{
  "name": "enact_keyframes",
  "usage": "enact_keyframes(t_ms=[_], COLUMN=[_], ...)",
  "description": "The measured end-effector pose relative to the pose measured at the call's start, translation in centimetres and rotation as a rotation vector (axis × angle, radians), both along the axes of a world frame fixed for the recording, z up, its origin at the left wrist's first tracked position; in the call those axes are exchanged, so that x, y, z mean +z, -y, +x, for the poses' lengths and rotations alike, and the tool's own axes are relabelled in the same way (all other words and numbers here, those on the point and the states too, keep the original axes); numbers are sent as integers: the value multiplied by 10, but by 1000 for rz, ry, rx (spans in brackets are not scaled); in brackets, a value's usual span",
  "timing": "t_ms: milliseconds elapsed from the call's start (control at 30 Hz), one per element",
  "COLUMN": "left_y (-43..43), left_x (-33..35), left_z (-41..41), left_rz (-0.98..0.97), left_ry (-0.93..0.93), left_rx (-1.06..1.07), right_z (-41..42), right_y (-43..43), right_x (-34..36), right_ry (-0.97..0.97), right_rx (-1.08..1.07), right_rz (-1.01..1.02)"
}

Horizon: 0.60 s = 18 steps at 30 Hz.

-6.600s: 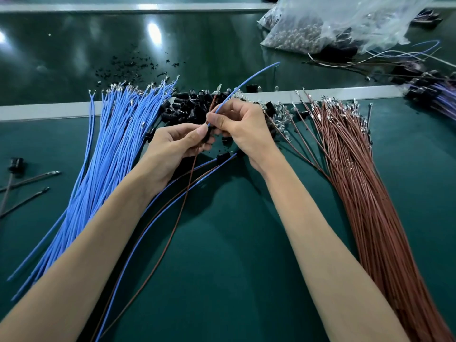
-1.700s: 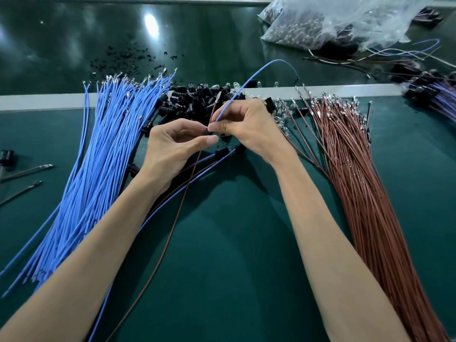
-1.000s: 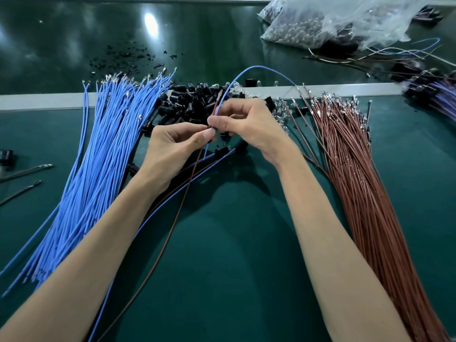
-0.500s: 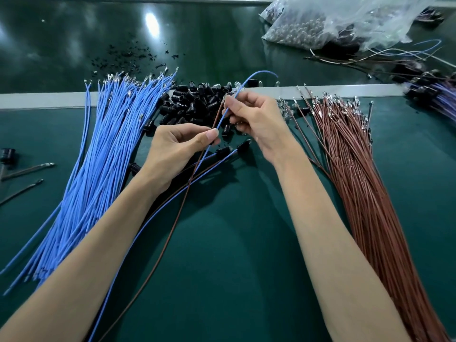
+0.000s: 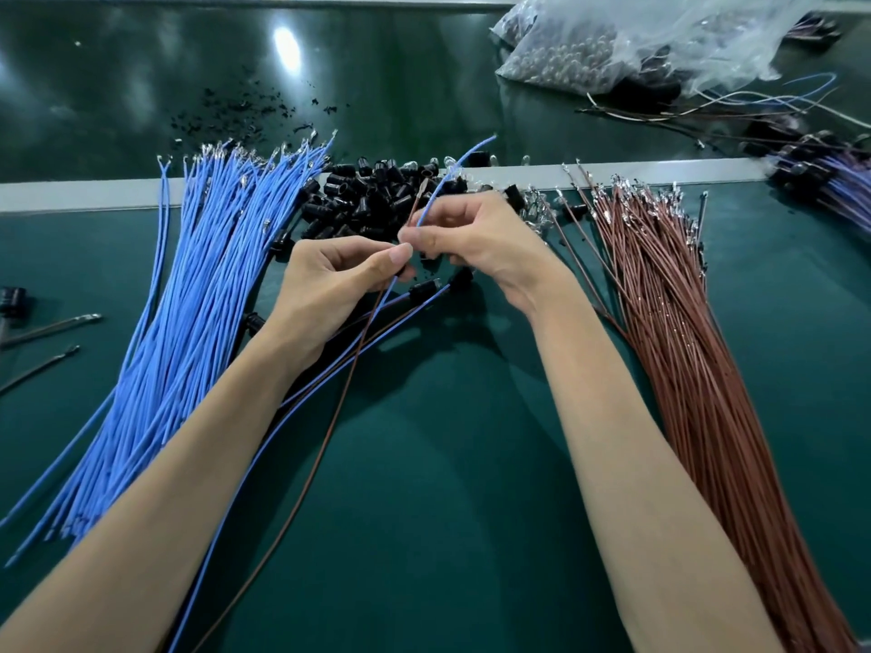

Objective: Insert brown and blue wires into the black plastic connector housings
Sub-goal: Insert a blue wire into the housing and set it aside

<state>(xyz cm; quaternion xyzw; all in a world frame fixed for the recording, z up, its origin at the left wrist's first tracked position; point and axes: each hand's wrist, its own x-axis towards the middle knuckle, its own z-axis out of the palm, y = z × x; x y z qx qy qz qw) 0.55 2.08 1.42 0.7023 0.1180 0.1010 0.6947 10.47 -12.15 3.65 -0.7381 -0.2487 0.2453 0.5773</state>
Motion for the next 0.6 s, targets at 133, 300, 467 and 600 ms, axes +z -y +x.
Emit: enact_keyframes(t_ms=[133, 300, 467, 600], left_y=[0, 0, -1, -4], left_x=[0, -1, 3, 10], left_z=[1, 0, 0, 1], left_rz=[-3, 6, 38, 246], left_ry=[-15, -7, -49, -70], left_rx=[9, -24, -24, -18], right_z=[6, -1, 4, 5], right_y=[-1, 0, 2, 3], right_x=[4, 2, 4, 3], right_ry=[-148, 10, -91, -47], right_rx=[-226, 20, -126, -76], right_rz=[178, -36, 113, 127])
